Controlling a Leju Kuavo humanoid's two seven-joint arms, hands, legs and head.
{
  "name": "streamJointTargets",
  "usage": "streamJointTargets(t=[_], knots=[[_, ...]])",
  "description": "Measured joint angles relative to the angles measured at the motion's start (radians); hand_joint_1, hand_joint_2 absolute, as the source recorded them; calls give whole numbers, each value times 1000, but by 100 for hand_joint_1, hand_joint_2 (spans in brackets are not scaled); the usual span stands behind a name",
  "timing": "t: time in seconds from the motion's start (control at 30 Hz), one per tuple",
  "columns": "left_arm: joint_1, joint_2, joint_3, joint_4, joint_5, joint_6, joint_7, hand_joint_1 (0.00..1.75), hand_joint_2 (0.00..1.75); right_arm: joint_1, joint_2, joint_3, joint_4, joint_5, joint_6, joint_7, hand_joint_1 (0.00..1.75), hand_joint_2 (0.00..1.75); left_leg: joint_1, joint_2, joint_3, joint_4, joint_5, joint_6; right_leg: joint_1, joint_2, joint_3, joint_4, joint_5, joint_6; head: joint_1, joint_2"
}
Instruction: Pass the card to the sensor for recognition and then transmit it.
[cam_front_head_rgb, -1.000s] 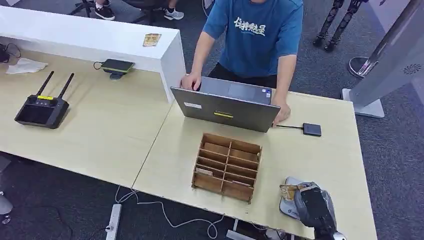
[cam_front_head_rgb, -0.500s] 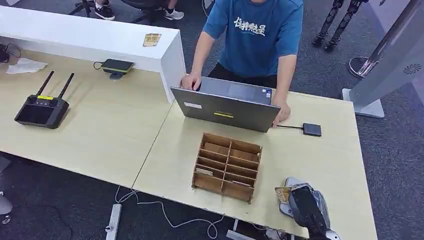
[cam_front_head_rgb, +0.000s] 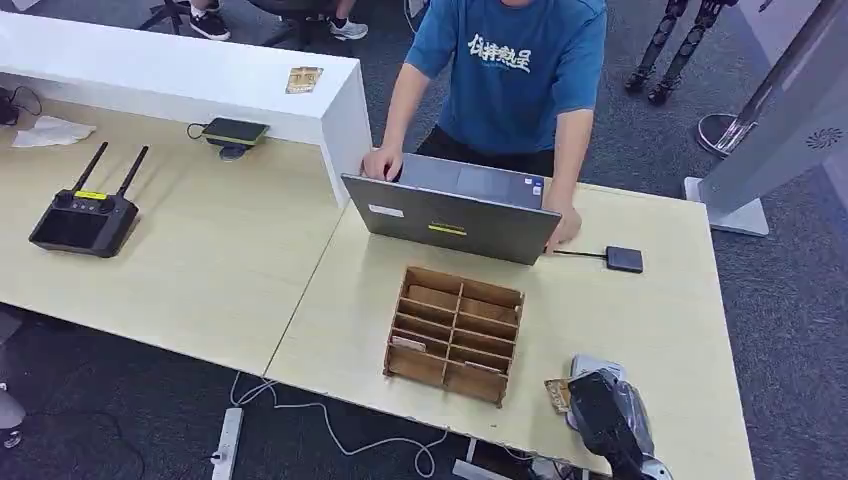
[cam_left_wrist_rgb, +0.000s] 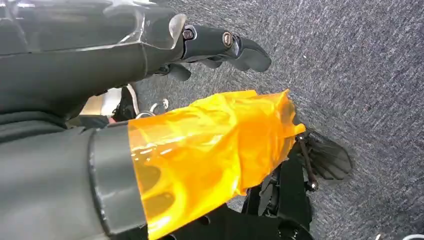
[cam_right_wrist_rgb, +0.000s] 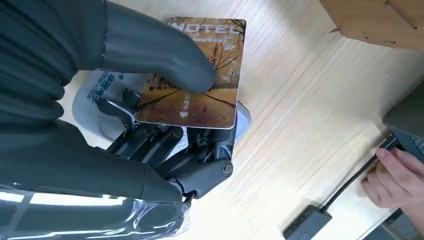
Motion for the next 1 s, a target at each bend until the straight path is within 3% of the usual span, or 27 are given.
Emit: streamJointTargets(t=[0.4, 0.63, 1.0], knots=[[0, 0, 0, 0, -5, 0, 2, 0, 0, -7, 0, 14, 5, 0, 9, -2, 175, 175, 0, 0, 0, 0, 0, 0, 0, 0, 0, 0, 0, 0, 0, 0], [0, 0, 0, 0, -5, 0, 2, 0, 0, -21, -1, 16, -21, -40, 24, -49, 175, 175, 0, 0, 0, 0, 0, 0, 0, 0, 0, 0, 0, 0, 0, 0], [0, 0, 0, 0, -6, 0, 0, 0, 0, -29, -13, 15, -66, -72, 28, -62, 175, 175, 0, 0, 0, 0, 0, 0, 0, 0, 0, 0, 0, 0, 0, 0]])
